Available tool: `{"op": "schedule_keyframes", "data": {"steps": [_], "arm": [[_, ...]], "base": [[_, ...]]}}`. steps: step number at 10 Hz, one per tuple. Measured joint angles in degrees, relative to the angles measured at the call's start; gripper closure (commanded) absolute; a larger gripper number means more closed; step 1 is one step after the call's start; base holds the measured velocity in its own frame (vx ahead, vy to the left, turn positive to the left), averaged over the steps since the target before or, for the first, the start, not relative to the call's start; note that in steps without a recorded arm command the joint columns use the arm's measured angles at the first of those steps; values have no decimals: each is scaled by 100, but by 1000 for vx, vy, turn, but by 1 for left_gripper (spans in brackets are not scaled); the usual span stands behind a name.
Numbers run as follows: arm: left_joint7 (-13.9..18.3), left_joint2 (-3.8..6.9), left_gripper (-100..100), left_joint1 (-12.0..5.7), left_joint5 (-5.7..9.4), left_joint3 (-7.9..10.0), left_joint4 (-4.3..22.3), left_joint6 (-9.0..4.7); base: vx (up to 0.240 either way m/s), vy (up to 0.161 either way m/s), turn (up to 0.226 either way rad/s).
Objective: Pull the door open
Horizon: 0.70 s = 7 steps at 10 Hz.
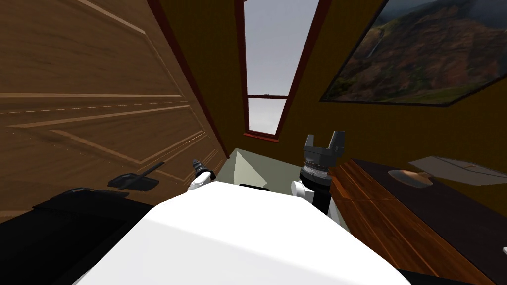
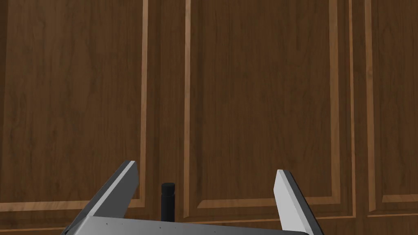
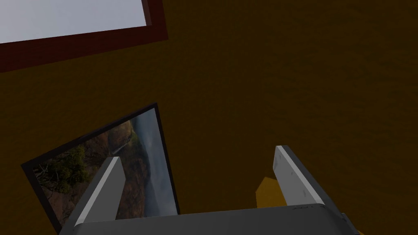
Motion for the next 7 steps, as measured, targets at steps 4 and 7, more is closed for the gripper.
{"op": "schedule_keyframes", "data": {"steps": [4, 7], "arm": [[184, 182, -100, 3, -56, 161, 152, 131], [233, 288, -100, 53, -71, 282, 174, 230]], "base": [[-161, 154, 183], [-150, 138, 98]]}}
